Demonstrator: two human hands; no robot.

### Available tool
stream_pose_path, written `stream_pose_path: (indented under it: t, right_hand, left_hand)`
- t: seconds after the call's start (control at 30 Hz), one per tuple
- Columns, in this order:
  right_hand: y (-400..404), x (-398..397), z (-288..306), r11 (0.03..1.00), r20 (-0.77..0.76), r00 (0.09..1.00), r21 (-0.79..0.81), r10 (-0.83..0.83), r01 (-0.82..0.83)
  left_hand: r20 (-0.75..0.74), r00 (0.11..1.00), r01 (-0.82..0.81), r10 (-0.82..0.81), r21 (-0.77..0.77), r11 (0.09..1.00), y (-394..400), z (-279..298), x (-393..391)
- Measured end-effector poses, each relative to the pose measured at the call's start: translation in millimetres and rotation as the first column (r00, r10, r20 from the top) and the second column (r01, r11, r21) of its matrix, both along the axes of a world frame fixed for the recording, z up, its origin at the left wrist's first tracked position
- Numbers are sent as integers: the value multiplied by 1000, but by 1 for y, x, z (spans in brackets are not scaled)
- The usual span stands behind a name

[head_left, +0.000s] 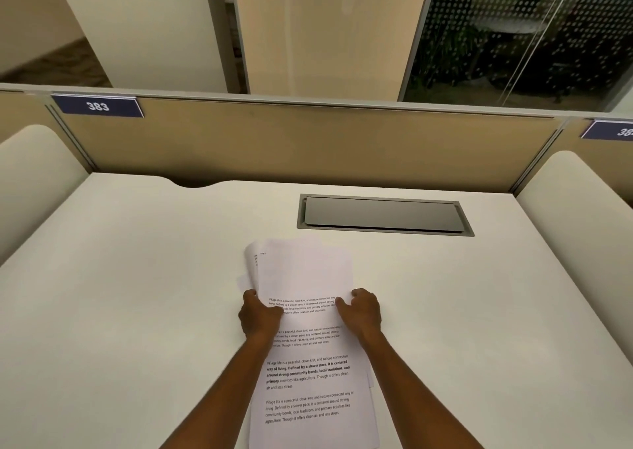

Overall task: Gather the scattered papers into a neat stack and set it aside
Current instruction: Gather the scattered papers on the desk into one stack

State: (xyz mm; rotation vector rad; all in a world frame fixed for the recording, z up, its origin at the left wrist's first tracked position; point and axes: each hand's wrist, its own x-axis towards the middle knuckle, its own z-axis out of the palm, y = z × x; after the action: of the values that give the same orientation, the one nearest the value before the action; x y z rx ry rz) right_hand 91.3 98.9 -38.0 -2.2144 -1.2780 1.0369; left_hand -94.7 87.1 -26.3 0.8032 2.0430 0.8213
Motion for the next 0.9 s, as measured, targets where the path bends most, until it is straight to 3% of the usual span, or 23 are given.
stream_pose_path:
  t: [0.13,0.3,0.5,0.7,0.9]
  right_hand:
    - [-2,-4,0,1000,93,996,-15,17,-16]
    - [-8,-15,-2,998,162,985,0,66,-66]
    - [-10,-13,-3,996,155,984,10,91,-94]
    - [-13,-11,-3,994,116,988,18,103,-106]
    - [-18,-9,0,994,70,992,19,108,-110]
  left_hand:
    - [-135,991,0,-13,-93,996,-4,5,8]
    - [-165,986,-33,7,-154,988,-4,11,12]
    - [-42,997,-65,60,-159,985,2,16,6]
    - [265,953,-107,149,-166,980,4,15,-7]
    - [361,924,-95,122,-92,991,-5,5,-22]
